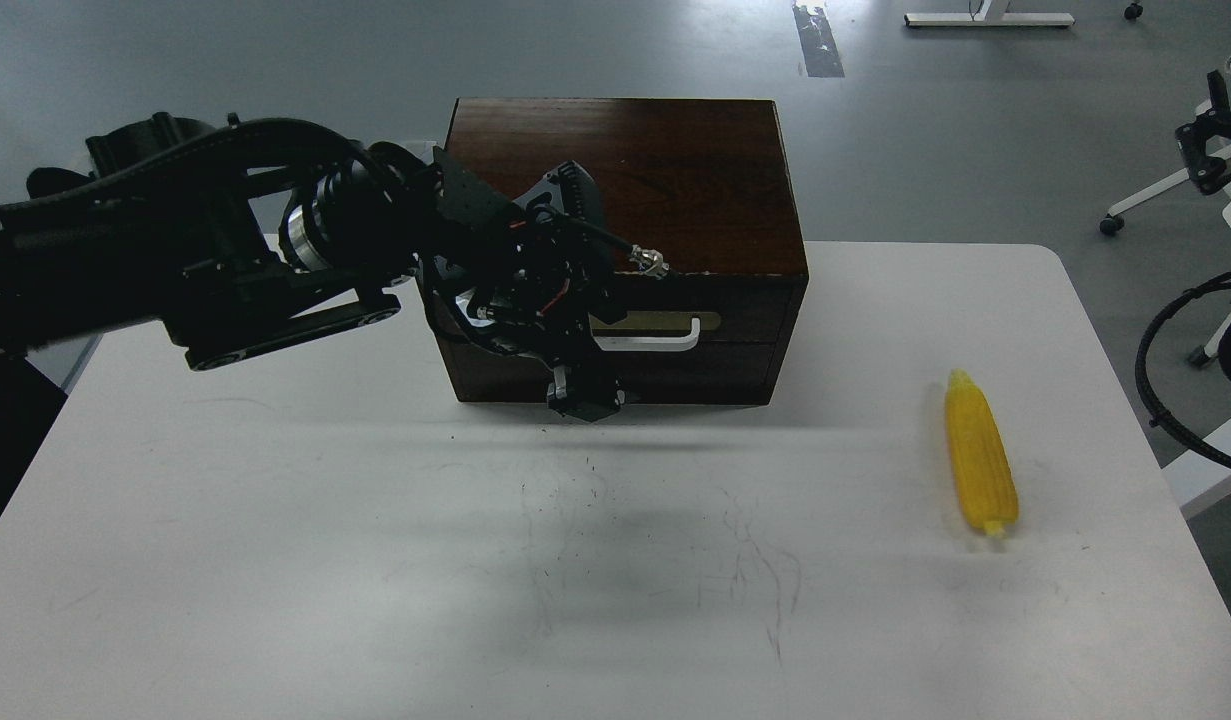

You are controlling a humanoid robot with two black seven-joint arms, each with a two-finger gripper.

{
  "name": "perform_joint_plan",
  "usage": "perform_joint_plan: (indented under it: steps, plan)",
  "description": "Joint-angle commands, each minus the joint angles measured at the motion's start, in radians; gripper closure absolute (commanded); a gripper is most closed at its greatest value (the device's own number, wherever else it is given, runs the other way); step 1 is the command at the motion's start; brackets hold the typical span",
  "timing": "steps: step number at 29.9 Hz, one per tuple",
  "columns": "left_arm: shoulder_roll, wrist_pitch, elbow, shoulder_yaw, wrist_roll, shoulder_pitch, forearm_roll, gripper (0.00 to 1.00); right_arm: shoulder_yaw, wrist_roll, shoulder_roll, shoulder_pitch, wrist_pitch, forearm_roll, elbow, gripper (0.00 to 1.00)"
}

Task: Put corn in drawer with both arms
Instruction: 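Reach the left gripper to the white drawer handle and grasp it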

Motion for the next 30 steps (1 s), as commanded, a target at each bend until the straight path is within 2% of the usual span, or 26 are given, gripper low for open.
perform_joint_plan:
  steps: [1, 14, 16, 18, 20, 30]
  plan:
    - [-0.003, 0.000, 0.012, 0.009, 0.000, 0.008, 0.010, 0.31, 0.001, 0.000, 0.000, 0.001, 0.000, 0.000, 0.000, 0.00]
    - [-0.005, 0.027, 0.041, 0.050, 0.000, 0.020, 0.010, 0.31, -0.002, 0.000, 0.000, 0.004, 0.000, -0.002, -0.001, 0.00]
    - [-0.006, 0.027, 0.035, 0.052, 0.000, 0.022, 0.007, 0.36, -0.002, 0.000, 0.000, 0.007, 0.000, -0.002, -0.001, 0.00]
    - [-0.006, 0.024, 0.025, 0.052, 0.000, 0.020, 0.001, 0.48, -0.002, 0.000, 0.000, 0.008, 0.000, -0.002, -0.001, 0.00]
    - [-0.008, 0.024, 0.025, 0.052, 0.000, 0.020, 0.001, 0.52, -0.002, 0.000, 0.000, 0.008, 0.000, -0.002, -0.001, 0.00]
    - [0.000, 0.022, 0.000, 0.062, 0.000, 0.009, 0.002, 0.55, -0.002, 0.000, -0.001, 0.018, 0.000, -0.002, -0.026, 0.00]
